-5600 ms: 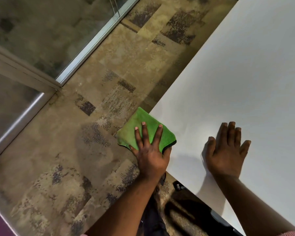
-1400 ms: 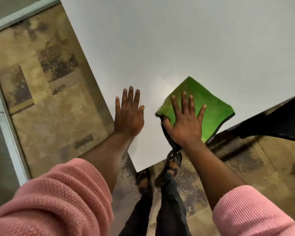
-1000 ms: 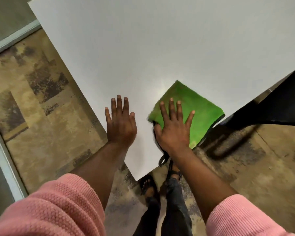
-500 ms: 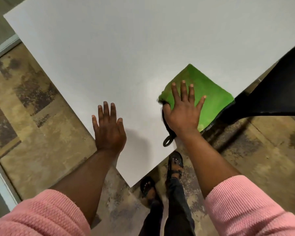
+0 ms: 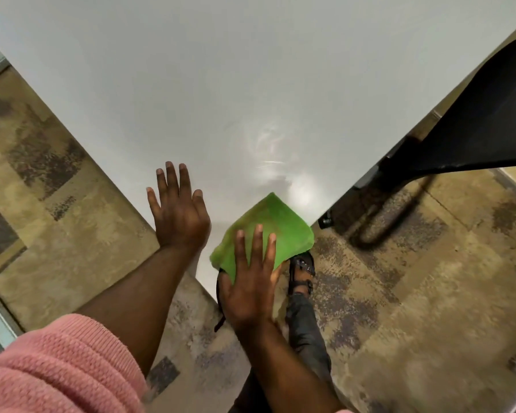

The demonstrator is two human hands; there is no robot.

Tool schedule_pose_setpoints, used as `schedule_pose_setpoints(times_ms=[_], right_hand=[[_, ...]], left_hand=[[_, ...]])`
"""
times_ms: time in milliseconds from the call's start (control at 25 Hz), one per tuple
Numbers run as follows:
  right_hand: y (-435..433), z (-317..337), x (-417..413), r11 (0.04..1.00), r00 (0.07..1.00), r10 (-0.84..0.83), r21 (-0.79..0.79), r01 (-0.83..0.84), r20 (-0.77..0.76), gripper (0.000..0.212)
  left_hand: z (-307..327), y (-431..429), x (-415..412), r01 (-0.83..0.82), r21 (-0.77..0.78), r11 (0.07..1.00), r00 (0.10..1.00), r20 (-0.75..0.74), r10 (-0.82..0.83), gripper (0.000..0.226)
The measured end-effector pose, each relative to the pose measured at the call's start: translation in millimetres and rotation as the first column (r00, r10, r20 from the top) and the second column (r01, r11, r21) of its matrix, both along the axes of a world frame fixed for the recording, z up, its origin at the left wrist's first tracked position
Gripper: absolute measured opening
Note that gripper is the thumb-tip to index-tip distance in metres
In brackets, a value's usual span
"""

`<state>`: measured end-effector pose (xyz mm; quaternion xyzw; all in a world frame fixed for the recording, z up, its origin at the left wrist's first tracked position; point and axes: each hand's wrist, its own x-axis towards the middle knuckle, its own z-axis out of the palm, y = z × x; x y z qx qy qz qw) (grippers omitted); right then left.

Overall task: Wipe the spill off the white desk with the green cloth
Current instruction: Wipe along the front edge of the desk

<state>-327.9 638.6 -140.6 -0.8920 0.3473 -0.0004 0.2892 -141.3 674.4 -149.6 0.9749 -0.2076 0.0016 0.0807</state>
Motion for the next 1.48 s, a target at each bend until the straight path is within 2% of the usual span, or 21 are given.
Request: schedule_pose_setpoints(times_ms=[120, 240, 400, 560, 640, 760, 960, 1040, 1120, 1160, 1280, 1360, 1480], right_hand=[[-11, -2, -8, 0.996, 0.997, 0.077, 0.034, -0.078, 0.019, 0.085], [-71, 0, 2, 0.998, 0.998, 0.054, 0.013, -0.054, -0.011, 0.081], [-155, 4, 38, 0.988, 0.993, -0.061, -0.151, 0.045, -0.1, 0.076], [-166, 7, 58, 0.973, 0.977, -0.118, -0.219, 0.077, -0.178, 0.075], [-157, 10, 58, 0.974, 0.98, -0.043, -0.226, -0.002, -0.194, 0.075], [-109, 15, 47, 0.952, 0.968, 0.178, -0.22, -0.215, -0.176, 0.076], [-39, 24, 23, 0.863, 0.859, 0.476, -0.087, -0.497, -0.189, 0.077], [-49, 35, 17, 0.84, 0.836, 0.535, -0.026, -0.541, -0.122, 0.075], [-67, 44, 0, 0.878, 0.878, 0.479, -0.007, -0.479, -0.002, 0.071], [-76, 45, -12, 0.924, 0.923, 0.381, -0.013, -0.381, 0.051, 0.065], [-97, 45, -45, 0.997, 0.993, 0.076, 0.016, -0.078, 0.086, 0.051], [-103, 45, -50, 0.995, 0.997, 0.047, 0.081, -0.052, 0.067, 0.049], [-112, 47, -41, 0.989, 0.994, 0.106, 0.103, -0.108, 0.025, 0.051]], left_hand=[[2, 0, 0, 0.001, -0.018, 1.0, 1.0, -0.016, -0.001, 0.061], [0, 1, 2, 0.0, -0.038, 0.999, 1.0, -0.018, 0.0, 0.061], [-2, 1, -1, 0.006, -0.024, 1.0, 1.0, 0.01, -0.006, 0.059], [2, -1, -1, -0.005, 0.007, 1.0, 0.999, -0.034, 0.005, 0.06], [6, -4, 0, -0.001, 0.03, 1.0, 0.998, -0.065, 0.003, 0.06], [16, -2, 0, 0.008, 0.023, 1.0, 0.99, -0.138, -0.004, 0.06], [44, 4, 0, -0.104, -0.258, 0.961, 0.912, -0.41, -0.011, 0.058], [58, 8, -16, -0.071, -0.29, 0.954, 0.927, -0.372, -0.044, 0.055], [67, 9, -38, 0.023, -0.291, 0.956, 0.957, -0.27, -0.105, 0.049], [70, 8, -48, 0.032, -0.281, 0.959, 0.961, -0.255, -0.107, 0.047], [76, -3, -67, -0.079, -0.236, 0.969, 0.944, -0.329, -0.003, 0.049], [79, -13, -67, -0.111, -0.202, 0.973, 0.926, -0.376, 0.027, 0.052], [86, -22, -58, -0.177, -0.175, 0.968, 0.887, -0.456, 0.08, 0.055]])
